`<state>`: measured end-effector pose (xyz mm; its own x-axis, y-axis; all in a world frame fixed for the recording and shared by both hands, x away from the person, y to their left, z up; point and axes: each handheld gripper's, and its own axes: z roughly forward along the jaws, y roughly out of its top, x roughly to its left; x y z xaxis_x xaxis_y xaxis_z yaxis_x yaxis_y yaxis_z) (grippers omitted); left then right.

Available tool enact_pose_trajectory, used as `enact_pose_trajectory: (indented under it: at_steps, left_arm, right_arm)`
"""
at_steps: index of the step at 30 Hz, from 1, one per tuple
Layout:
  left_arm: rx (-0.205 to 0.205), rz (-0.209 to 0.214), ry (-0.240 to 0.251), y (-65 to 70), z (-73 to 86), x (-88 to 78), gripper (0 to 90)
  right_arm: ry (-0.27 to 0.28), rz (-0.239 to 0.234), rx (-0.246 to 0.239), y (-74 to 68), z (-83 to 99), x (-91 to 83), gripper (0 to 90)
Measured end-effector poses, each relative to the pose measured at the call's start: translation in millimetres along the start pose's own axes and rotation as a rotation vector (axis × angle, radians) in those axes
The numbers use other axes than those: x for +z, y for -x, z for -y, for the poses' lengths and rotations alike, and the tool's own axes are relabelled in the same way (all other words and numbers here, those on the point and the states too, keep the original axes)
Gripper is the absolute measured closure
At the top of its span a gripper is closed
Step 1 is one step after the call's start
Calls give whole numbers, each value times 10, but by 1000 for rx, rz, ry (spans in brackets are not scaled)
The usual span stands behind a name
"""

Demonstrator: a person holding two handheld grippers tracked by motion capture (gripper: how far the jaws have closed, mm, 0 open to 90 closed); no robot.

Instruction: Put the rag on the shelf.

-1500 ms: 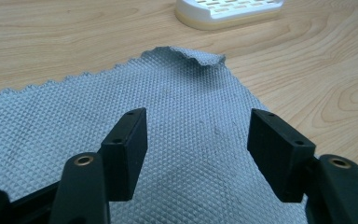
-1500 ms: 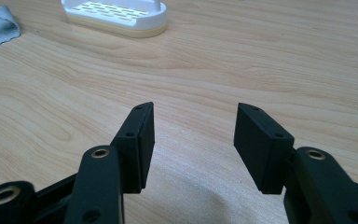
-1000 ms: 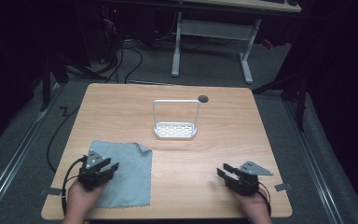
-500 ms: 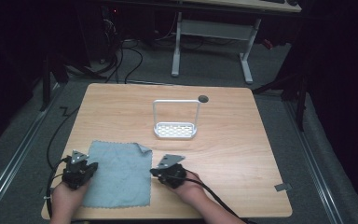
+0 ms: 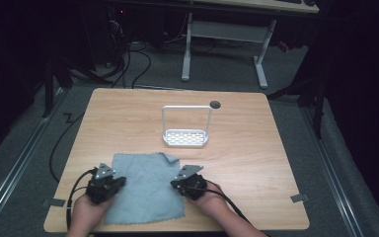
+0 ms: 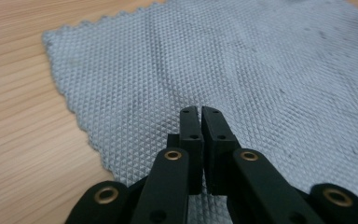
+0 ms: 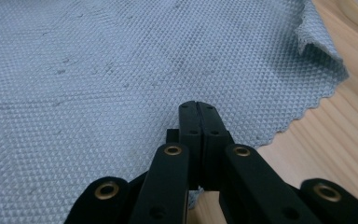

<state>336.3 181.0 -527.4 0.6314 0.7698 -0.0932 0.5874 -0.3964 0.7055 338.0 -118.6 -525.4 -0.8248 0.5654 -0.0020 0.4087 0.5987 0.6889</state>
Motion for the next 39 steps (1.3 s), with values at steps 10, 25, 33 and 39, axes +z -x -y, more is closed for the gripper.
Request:
enact_pose_trajectory:
  at_steps: [10, 25, 33, 39]
  left_arm:
    - [194, 184, -3, 917, -291, 413, 842]
    - [-1, 40, 66, 388, -413, 415, 546]
    - [-75, -13, 53, 242, -599, 677, 469]
    - [-84, -16, 49, 290, -670, 746, 477]
  right_arm:
    - [9, 48, 108, 106, 837, -808, 895]
    - [40, 194, 210, 684, 670, -612, 849]
    - [54, 270, 280, 935, 683, -640, 796]
    - [71, 293, 324, 1055, 629, -635, 637]
